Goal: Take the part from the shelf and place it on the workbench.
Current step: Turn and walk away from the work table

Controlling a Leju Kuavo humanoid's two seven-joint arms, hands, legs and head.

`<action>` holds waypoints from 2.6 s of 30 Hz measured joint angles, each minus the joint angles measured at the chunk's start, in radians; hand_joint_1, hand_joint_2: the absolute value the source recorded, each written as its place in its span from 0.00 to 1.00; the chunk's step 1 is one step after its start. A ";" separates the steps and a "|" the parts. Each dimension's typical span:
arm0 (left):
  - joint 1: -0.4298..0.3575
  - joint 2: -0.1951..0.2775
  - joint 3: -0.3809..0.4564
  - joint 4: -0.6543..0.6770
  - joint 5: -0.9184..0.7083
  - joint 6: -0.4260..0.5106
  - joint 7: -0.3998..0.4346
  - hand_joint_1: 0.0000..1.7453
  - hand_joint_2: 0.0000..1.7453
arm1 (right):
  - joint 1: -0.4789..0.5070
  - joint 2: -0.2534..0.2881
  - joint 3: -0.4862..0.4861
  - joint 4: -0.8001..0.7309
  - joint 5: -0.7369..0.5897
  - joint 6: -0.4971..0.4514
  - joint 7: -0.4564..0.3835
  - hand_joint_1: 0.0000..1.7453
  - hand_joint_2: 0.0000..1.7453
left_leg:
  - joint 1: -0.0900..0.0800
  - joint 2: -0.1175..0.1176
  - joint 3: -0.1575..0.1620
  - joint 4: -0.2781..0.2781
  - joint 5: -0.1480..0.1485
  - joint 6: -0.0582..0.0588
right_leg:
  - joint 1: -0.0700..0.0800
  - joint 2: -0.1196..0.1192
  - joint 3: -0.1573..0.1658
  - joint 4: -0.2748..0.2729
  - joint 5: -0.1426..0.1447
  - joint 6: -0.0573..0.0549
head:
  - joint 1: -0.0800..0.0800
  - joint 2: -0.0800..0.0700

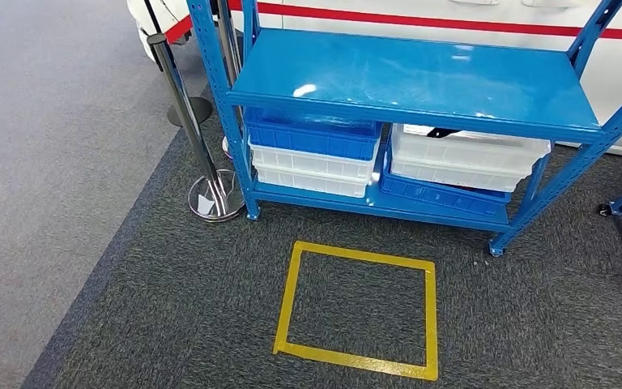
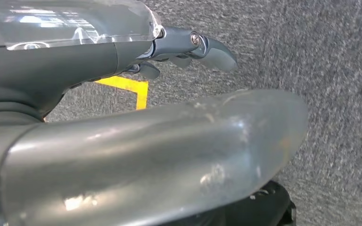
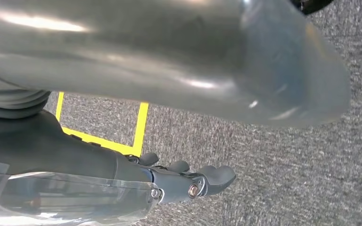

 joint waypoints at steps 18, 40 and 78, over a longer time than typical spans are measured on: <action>0.001 0.000 0.002 0.000 0.000 0.000 0.000 0.00 0.00 | -0.001 0.000 0.000 0.001 0.000 0.000 0.000 0.00 0.00 | 0.005 0.002 -0.019 -0.006 0.029 0.031 | 0.003 -0.003 0.005 0.033 -0.042 0.016 | -0.003 0.000; 0.003 -0.001 0.006 0.000 0.000 0.000 0.000 0.00 0.00 | -0.001 0.000 -0.001 0.001 0.000 0.000 0.000 0.00 0.00 | 0.007 -0.001 -0.108 0.211 -0.060 -0.019 | 0.001 -0.006 0.020 -0.016 -0.002 -0.027 | -0.009 0.000; 0.001 -0.001 0.006 0.000 0.000 0.000 0.000 0.00 0.00 | -0.002 0.000 -0.001 0.002 0.000 0.000 0.000 0.00 0.00 | 0.005 -0.001 -0.024 0.002 0.025 0.021 | 0.003 -0.004 0.025 -0.005 -0.019 0.016 | -0.006 0.000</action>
